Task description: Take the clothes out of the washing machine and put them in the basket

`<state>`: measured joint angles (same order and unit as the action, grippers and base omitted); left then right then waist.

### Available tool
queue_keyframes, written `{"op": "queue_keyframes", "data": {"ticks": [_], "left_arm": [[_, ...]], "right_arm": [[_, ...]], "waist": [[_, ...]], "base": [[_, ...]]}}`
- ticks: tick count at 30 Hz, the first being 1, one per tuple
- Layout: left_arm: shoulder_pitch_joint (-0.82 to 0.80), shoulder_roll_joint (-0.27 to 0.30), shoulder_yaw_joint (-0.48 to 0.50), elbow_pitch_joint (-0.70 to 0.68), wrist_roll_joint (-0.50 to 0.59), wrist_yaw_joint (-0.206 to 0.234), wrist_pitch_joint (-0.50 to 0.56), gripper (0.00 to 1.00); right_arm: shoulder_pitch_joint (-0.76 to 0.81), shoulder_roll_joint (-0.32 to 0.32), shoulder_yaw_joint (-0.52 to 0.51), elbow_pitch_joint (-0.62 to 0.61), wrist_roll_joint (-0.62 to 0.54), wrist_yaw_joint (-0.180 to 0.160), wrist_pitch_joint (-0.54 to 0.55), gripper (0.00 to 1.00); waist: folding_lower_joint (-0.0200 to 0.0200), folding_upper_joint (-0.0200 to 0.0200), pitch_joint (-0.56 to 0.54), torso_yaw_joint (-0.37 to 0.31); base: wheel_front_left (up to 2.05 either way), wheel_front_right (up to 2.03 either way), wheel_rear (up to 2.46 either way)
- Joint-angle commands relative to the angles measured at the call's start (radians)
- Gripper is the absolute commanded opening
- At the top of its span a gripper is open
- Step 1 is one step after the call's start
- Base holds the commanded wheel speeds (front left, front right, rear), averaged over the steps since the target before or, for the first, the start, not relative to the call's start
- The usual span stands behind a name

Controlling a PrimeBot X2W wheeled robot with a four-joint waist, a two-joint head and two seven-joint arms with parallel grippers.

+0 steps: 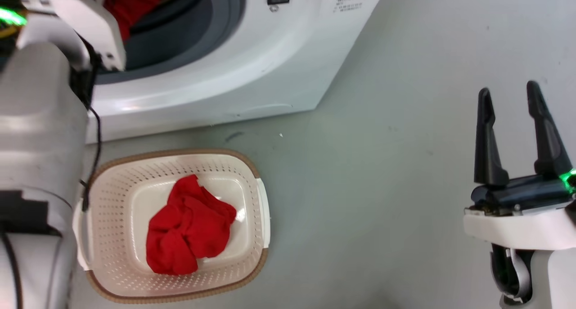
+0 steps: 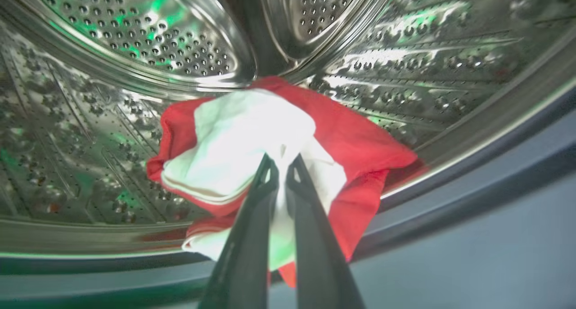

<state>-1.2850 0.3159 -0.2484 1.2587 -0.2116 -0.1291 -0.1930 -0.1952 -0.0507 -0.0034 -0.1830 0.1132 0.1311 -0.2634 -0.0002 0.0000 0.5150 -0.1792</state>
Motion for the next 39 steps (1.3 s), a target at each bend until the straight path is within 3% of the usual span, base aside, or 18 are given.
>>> {"op": "queue_keyframes", "data": {"ticks": [1,7,19,32,39], "left_arm": [[0.024,-0.003,-0.004,-0.007,0.003,0.000,-0.012,0.00],[0.185,-0.031,-0.028,-0.066,-0.049,-0.001,-0.068,0.00],[0.561,-0.061,-0.032,-0.405,-0.046,0.018,-0.073,0.00],[0.966,-0.088,-0.063,-0.692,-0.037,0.061,-0.073,0.00],[1.116,-0.074,-0.077,-0.815,-0.055,0.078,-0.044,0.00]], "right_arm": [[0.013,0.001,0.002,0.004,-0.009,-0.001,-0.002,1.00],[0.060,0.001,0.013,0.013,-0.025,-0.001,-0.002,1.00],[0.148,0.001,0.018,0.032,-0.050,-0.001,-0.002,1.00],[0.241,0.001,0.028,0.056,-0.046,-0.001,-0.002,1.00],[0.285,0.001,0.029,0.063,-0.043,-0.001,-0.002,1.00]], "waist": [[0.0002,0.0000,-0.049,0.031],[0.0002,0.0000,-0.143,0.067],[0.0002,0.0000,-0.293,0.131],[0.0002,0.0000,-0.436,0.153],[0.0002,0.0000,-0.497,0.159]], "base": [[0.00,0.00,0.00],[0.00,0.00,0.00],[0.00,0.00,0.00],[0.00,0.00,0.00],[0.00,0.00,0.00]]}}
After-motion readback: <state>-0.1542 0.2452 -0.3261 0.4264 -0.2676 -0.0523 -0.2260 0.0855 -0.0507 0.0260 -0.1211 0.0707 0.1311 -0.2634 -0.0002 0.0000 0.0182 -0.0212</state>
